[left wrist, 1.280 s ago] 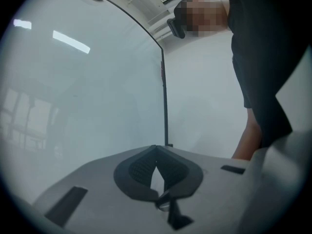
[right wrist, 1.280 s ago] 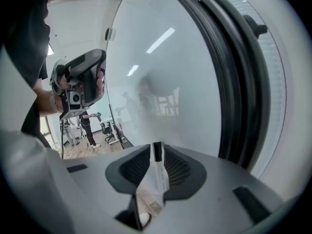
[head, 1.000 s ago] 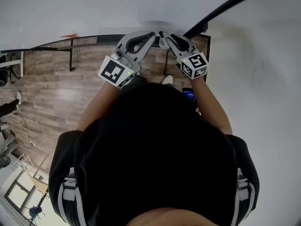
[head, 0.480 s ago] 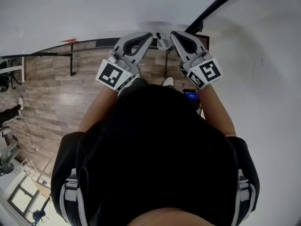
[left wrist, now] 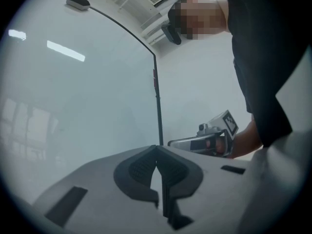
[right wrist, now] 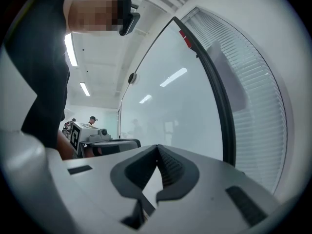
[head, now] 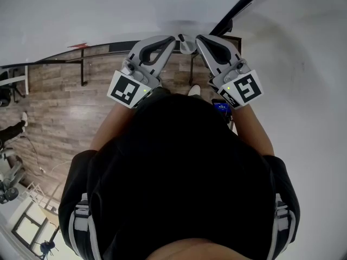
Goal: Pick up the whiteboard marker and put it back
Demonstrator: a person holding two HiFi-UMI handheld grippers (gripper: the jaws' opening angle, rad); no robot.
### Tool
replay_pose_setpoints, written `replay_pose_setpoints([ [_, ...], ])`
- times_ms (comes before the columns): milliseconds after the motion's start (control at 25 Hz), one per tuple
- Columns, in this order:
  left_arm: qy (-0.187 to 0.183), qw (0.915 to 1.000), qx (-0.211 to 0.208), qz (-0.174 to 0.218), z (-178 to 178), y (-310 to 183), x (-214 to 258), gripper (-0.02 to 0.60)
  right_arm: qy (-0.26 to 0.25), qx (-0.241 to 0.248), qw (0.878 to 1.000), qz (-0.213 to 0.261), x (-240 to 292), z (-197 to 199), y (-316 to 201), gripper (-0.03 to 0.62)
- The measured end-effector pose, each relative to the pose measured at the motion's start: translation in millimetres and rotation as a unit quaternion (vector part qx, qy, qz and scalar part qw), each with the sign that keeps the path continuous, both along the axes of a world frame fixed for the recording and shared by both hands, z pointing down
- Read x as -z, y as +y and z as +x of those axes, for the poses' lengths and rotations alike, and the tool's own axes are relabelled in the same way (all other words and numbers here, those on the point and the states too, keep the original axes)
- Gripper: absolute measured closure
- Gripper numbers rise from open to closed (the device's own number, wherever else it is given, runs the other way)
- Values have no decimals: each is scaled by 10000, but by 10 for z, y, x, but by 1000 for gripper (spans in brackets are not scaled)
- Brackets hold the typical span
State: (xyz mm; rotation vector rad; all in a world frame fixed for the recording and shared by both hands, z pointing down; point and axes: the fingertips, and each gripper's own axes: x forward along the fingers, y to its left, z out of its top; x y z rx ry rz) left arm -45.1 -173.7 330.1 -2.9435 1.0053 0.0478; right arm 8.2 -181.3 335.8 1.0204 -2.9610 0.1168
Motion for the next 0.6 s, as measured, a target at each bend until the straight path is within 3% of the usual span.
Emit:
replay_pose_setpoints([
  [600,241,9994,-149,-216,138,97,26,577,-22,23,9999,157,120,-65,183,594],
])
